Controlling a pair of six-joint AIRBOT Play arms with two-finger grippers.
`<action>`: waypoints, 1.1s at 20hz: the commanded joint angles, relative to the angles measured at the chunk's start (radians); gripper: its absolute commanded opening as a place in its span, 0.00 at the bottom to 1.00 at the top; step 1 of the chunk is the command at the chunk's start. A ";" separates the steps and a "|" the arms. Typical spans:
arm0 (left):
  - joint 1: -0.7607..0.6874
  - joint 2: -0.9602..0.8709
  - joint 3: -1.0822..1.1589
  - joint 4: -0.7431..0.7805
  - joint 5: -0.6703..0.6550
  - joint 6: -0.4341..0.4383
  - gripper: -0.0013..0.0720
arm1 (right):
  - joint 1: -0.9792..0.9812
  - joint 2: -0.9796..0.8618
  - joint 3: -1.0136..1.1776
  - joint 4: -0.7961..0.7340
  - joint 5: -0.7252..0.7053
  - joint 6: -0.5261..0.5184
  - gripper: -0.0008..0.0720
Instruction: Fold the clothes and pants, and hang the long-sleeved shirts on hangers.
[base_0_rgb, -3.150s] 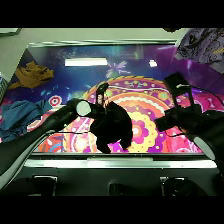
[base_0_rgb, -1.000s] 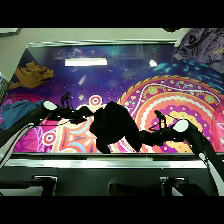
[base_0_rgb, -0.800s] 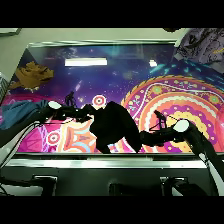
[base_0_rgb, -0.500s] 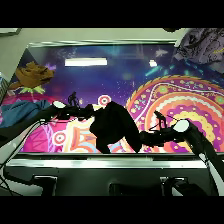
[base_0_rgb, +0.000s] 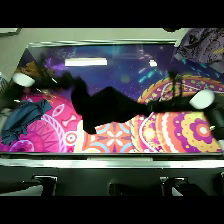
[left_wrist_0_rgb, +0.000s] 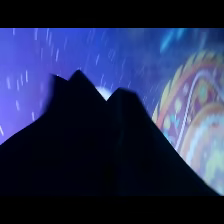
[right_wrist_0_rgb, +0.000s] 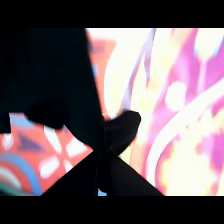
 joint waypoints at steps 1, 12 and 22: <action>0.043 0.176 0.257 0.406 -0.117 -0.176 0.03 | 0.000 0.016 0.356 -0.149 0.009 0.003 0.05; 0.043 0.678 0.418 0.790 -0.449 -0.443 0.03 | 0.000 0.361 0.668 -0.485 0.095 0.087 0.05; 0.041 0.388 0.089 0.789 -0.521 -0.467 0.04 | 0.000 -0.093 0.588 -0.469 0.307 0.179 0.05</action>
